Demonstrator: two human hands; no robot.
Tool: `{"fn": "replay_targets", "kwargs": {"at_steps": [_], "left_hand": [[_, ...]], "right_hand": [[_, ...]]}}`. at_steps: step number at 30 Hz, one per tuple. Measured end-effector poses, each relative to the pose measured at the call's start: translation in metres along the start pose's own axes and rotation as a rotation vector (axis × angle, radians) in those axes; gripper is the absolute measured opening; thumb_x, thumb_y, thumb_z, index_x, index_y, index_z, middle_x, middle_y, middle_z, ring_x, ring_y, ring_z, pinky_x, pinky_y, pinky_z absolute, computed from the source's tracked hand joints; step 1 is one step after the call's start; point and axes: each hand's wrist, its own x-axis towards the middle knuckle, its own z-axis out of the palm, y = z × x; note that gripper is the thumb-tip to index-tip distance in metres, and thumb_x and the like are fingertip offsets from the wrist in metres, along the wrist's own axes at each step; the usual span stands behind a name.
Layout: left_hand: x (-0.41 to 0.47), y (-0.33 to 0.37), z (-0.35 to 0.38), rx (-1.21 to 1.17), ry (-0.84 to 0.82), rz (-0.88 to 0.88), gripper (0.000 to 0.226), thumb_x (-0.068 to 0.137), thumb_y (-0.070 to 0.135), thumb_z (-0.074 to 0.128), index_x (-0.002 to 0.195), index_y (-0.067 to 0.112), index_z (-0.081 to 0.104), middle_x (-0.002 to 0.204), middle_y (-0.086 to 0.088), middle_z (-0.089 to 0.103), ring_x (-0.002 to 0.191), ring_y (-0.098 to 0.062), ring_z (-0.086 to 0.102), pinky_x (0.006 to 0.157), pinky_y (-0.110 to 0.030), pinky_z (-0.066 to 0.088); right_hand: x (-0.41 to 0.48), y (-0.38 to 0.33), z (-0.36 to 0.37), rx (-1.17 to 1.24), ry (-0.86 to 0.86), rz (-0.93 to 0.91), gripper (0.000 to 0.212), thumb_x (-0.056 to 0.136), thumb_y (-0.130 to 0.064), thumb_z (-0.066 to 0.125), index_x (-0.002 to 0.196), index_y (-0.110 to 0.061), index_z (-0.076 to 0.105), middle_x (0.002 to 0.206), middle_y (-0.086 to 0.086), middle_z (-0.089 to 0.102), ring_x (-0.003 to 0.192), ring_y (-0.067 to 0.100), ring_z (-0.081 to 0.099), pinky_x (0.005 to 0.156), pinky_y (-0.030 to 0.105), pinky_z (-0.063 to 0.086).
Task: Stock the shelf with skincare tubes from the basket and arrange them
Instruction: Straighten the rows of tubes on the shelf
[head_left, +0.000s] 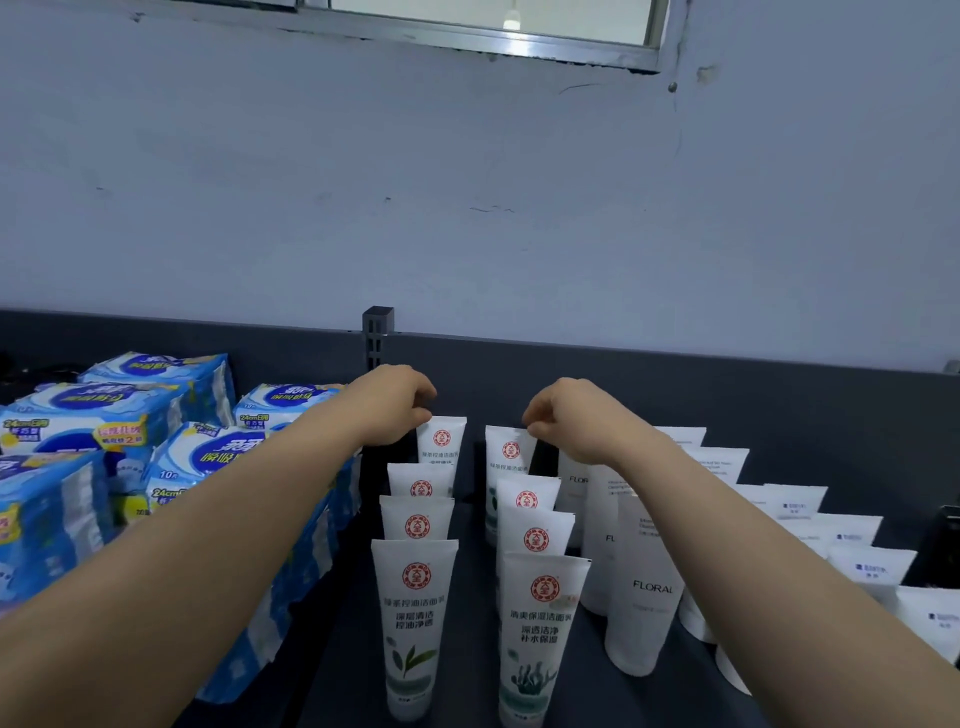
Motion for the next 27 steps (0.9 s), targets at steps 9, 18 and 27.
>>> {"fn": "replay_targets", "kwargs": {"at_steps": [9, 18, 27], "left_hand": [[0.03, -0.009, 0.02, 0.004, -0.153, -0.027, 0.025, 0.09, 0.019, 0.06, 0.113, 0.015, 0.066, 0.115, -0.001, 0.065, 0.099, -0.018, 0.06, 0.087, -0.032, 0.051], [0.001, -0.021, 0.008, -0.165, -0.067, -0.043, 0.01, 0.087, 0.021, 0.065, 0.093, 0.018, 0.073, 0.076, 0.001, 0.072, 0.073, -0.012, 0.067, 0.062, -0.023, 0.052], [-0.019, -0.027, 0.015, -0.228, -0.082, -0.069, 0.011, 0.087, 0.025, 0.065, 0.092, 0.022, 0.075, 0.082, 0.004, 0.074, 0.073, -0.008, 0.067, 0.059, -0.019, 0.05]], "right_hand": [[0.023, 0.004, 0.005, -0.064, -0.023, 0.0, 0.03, 0.091, -0.011, 0.053, 0.117, -0.019, 0.067, 0.118, 0.003, 0.066, 0.104, 0.023, 0.061, 0.091, 0.039, 0.051], [0.035, 0.001, 0.012, -0.079, -0.065, 0.016, 0.031, 0.09, -0.011, 0.054, 0.117, -0.02, 0.066, 0.118, 0.003, 0.065, 0.103, 0.025, 0.061, 0.091, 0.041, 0.052], [0.046, -0.002, 0.022, -0.134, -0.101, 0.053, 0.027, 0.084, -0.004, 0.054, 0.1, -0.017, 0.071, 0.104, 0.004, 0.068, 0.095, 0.029, 0.066, 0.084, 0.043, 0.056]]}}
